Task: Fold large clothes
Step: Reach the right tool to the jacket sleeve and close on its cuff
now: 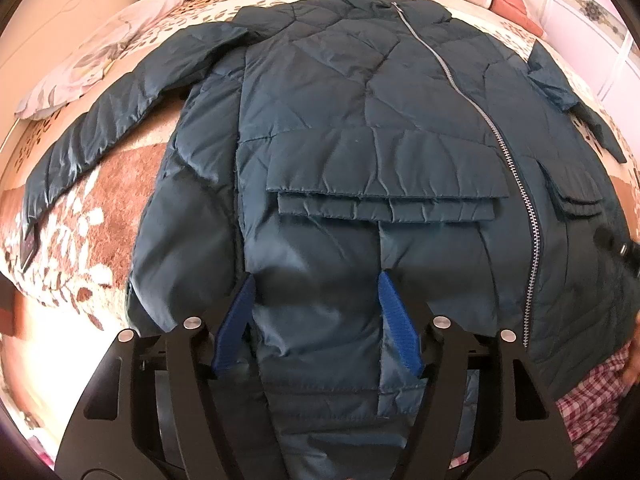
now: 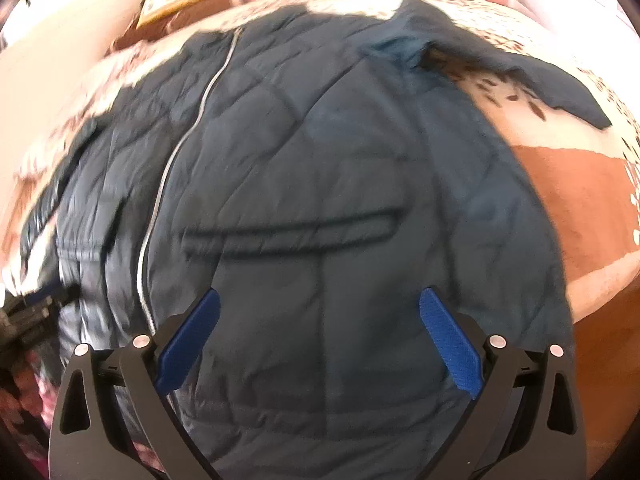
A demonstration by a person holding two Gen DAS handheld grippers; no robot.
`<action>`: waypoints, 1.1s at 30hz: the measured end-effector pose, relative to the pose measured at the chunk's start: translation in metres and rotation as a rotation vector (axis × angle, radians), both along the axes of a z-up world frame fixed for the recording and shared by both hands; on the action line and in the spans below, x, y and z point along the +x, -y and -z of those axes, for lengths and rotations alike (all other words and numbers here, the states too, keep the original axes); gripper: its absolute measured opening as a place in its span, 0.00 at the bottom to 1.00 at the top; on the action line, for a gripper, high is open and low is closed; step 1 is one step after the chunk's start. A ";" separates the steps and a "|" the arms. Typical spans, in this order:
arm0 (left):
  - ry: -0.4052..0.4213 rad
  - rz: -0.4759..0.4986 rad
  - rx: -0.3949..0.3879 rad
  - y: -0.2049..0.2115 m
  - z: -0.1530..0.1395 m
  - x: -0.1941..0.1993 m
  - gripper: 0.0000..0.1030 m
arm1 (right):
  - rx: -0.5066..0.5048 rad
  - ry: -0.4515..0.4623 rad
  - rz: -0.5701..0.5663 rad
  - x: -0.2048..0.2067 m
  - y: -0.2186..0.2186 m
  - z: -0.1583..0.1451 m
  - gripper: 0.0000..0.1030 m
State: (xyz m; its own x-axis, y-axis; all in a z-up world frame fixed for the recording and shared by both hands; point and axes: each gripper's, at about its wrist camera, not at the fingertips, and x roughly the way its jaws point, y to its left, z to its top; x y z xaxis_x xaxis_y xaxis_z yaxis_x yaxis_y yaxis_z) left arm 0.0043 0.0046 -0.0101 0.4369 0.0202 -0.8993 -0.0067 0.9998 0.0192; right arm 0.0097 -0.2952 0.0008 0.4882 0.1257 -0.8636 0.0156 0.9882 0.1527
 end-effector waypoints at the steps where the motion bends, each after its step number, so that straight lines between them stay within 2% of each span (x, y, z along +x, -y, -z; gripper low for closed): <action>1: -0.001 0.004 0.004 0.000 0.000 0.001 0.63 | 0.011 0.011 0.017 0.004 0.009 -0.004 0.92; 4: -0.001 0.016 0.020 0.003 -0.001 0.004 0.64 | 0.037 0.043 0.087 0.015 0.040 -0.016 0.90; 8: 0.004 0.037 0.051 0.008 -0.004 0.008 0.65 | 0.118 0.078 0.233 0.036 0.104 -0.032 0.88; 9: 0.005 0.042 0.057 0.009 -0.005 0.009 0.66 | 0.134 0.084 0.263 0.041 0.118 -0.034 0.84; 11: 0.009 0.051 0.073 0.011 -0.008 0.013 0.66 | 0.168 0.090 0.336 0.051 0.150 -0.037 0.71; 12: 0.011 0.056 0.082 0.013 -0.009 0.016 0.66 | 0.181 0.088 0.363 0.056 0.164 -0.037 0.60; 20: 0.003 0.073 0.120 0.025 -0.016 0.038 0.67 | 0.360 0.092 0.619 0.097 0.265 -0.019 0.58; 27: -0.028 0.039 0.106 0.026 -0.015 0.050 0.68 | 0.482 0.096 0.743 0.127 0.317 0.009 0.49; 33: -0.030 0.043 0.122 0.030 -0.017 0.053 0.68 | 0.524 0.146 0.815 0.141 0.339 0.020 0.44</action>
State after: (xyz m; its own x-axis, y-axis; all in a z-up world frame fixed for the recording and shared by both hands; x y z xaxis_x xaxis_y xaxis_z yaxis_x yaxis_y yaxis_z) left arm 0.0571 -0.0250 0.0072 0.4129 0.1121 -0.9038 0.0388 0.9893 0.1405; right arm 0.1506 -0.6338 -0.0192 0.6933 0.0530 -0.7187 0.6091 0.4899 0.6237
